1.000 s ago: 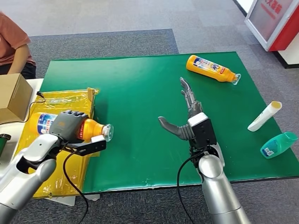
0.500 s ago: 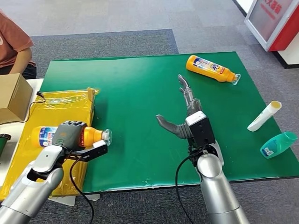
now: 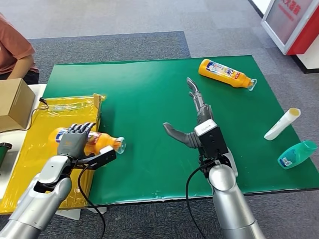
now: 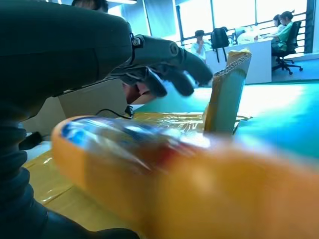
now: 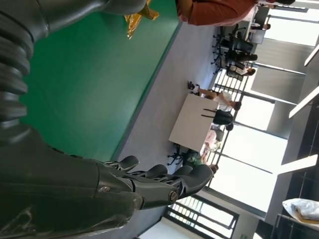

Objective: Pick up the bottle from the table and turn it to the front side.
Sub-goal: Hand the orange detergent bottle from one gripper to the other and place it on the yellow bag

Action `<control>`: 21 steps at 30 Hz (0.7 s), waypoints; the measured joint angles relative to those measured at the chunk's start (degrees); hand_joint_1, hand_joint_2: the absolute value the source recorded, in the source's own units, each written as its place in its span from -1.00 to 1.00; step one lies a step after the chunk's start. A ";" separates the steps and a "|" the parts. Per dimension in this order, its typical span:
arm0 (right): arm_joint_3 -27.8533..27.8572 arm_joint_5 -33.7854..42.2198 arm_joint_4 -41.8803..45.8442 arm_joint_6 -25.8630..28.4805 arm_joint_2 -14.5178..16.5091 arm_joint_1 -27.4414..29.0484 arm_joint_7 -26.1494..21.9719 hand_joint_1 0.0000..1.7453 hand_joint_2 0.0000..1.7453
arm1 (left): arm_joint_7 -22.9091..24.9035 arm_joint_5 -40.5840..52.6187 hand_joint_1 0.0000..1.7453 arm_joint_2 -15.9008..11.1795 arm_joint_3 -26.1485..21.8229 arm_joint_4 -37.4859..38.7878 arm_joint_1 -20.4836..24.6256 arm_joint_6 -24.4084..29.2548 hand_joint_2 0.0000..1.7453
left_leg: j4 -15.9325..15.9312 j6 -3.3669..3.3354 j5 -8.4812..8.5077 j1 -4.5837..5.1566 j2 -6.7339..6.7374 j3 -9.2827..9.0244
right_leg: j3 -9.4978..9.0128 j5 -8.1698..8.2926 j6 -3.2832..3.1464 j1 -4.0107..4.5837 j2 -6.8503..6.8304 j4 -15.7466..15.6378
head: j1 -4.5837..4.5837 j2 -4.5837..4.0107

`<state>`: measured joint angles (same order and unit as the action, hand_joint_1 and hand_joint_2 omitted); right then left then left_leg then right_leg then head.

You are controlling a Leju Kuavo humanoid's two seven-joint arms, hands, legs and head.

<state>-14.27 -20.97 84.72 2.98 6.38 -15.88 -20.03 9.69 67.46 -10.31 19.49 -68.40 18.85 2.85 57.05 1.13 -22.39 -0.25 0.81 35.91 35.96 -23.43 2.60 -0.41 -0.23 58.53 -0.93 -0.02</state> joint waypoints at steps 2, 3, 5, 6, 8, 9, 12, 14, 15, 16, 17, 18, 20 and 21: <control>0.00 -0.05 0.04 0.10 0.01 0.03 0.09 -1.00 1.00 | -0.37 0.02 -1.00 0.17 -0.15 0.01 -0.12 0.00 1.00 | 0.00 0.00 0.00 0.00 0.00 0.00 | 0.00 0.00 0.00 0.00 0.00 0.00 | 0.01 0.00; 0.00 -0.09 0.04 0.15 0.01 0.05 0.14 -1.00 1.00 | -0.67 -0.26 -1.00 0.24 -0.19 0.01 -0.22 -0.12 1.00 | 0.00 0.00 0.00 0.00 0.00 0.00 | 0.00 0.00 0.00 0.00 0.00 0.00 | 0.00 0.00; 0.00 -0.13 0.04 0.26 0.01 0.09 0.20 -1.00 1.00 | -1.57 -1.83 -1.00 0.38 -0.35 0.01 -0.51 -0.72 1.00 | 0.00 0.00 0.00 0.00 0.00 0.00 | 0.00 0.00 0.00 0.00 0.00 0.00 | 0.01 0.00; 0.00 -0.14 0.04 0.32 0.01 0.11 0.20 -1.00 1.00 | -2.02 -2.85 -1.00 0.45 -0.51 0.01 -0.68 -1.09 1.00 | 0.00 0.00 0.00 0.00 0.00 0.00 | 0.00 0.00 0.00 0.00 0.00 0.00 | 0.00 0.00; 0.01 -0.15 0.04 0.40 0.01 0.16 0.20 -1.00 1.00 | -2.56 -4.42 -1.00 0.57 -0.95 -0.01 -0.98 -1.63 1.00 | 0.00 0.00 0.00 0.00 0.00 0.00 | 0.01 0.00 0.00 0.00 0.00 0.00 | 0.00 0.00; 0.02 -0.15 0.04 0.42 0.01 0.19 0.20 -1.00 1.00 | -2.67 -4.80 -1.00 0.60 -1.14 -0.02 -1.07 -1.73 1.00 | 0.00 0.00 0.00 0.00 0.00 0.00 | 0.01 0.00 0.00 0.00 0.00 0.00 | 0.01 0.00; 0.02 -0.16 0.04 0.48 0.01 0.23 0.20 -1.00 1.00 | -2.79 -5.21 -1.00 0.62 -1.48 -0.08 -1.23 -1.80 1.00 | 0.00 0.00 0.00 0.00 0.00 0.00 | 0.01 0.00 0.00 0.00 0.00 0.00 | 0.01 0.00; 0.02 -0.16 0.04 0.51 0.01 0.24 0.20 -1.00 1.00 | -2.83 -5.41 -1.00 0.62 -1.54 -0.16 -1.28 -1.80 1.00 | 0.00 0.00 0.00 0.00 0.00 0.00 | 0.01 0.00 0.00 0.00 0.00 0.00 | 0.00 0.00; 0.02 -0.15 0.04 0.51 0.01 0.25 0.20 -1.00 1.00 | -2.85 -5.64 -1.00 0.62 -1.56 -0.20 -1.31 -1.79 1.00 | 0.00 0.00 0.00 0.00 0.00 0.00 | 0.01 0.00 0.00 0.00 0.00 0.00 | -0.01 0.00; 0.03 -0.15 0.05 0.52 0.01 0.26 0.19 -1.00 1.00 | -2.89 -6.03 -1.00 0.62 -1.64 -0.26 -1.37 -1.75 1.00 | 0.00 0.00 0.00 0.00 0.00 0.00 | 0.00 0.00 0.00 0.00 0.00 0.00 | -0.01 0.00; 0.03 -0.16 0.05 0.55 0.01 0.28 0.19 -1.00 1.00 | -2.97 -6.56 -1.00 0.63 -1.78 -0.37 -1.44 -1.70 1.00 | 0.00 0.00 0.00 0.00 0.00 0.00 | 0.00 0.00 0.00 0.00 0.00 0.00 | -0.01 0.00; 0.03 -0.19 0.07 0.58 0.01 0.32 0.18 -1.00 1.00 | -3.10 -7.27 -1.00 0.63 -1.97 -0.55 -1.55 -1.63 1.00 | 0.00 0.00 0.00 0.00 0.00 0.00 | 0.00 0.00 0.00 0.00 0.00 0.00 | -0.01 0.00; 0.04 -0.25 0.13 0.73 0.01 0.44 0.16 -1.00 1.00 | -3.66 -9.39 -1.00 0.63 -2.56 -1.18 -1.85 -1.51 1.00 | 0.00 0.00 0.00 0.00 0.00 0.00 | 0.01 0.00 0.00 0.00 0.00 0.00 | -0.01 0.00; 0.05 -0.28 0.16 0.85 0.01 0.53 0.13 -1.00 1.00 | -4.09 -10.78 -1.00 0.62 -2.90 -1.62 -2.01 -1.47 1.00 | 0.00 0.00 0.00 0.00 0.00 0.00 | 0.01 0.00 0.00 0.00 0.00 0.00 | -0.01 0.00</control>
<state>-14.22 -21.25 84.89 3.84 6.38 -15.35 -19.90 5.60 56.68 -9.68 16.58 -70.01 16.84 1.38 57.06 1.13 -22.39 -0.25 0.81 35.91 35.97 -23.43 2.60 -0.41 -0.22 58.53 -0.94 -0.02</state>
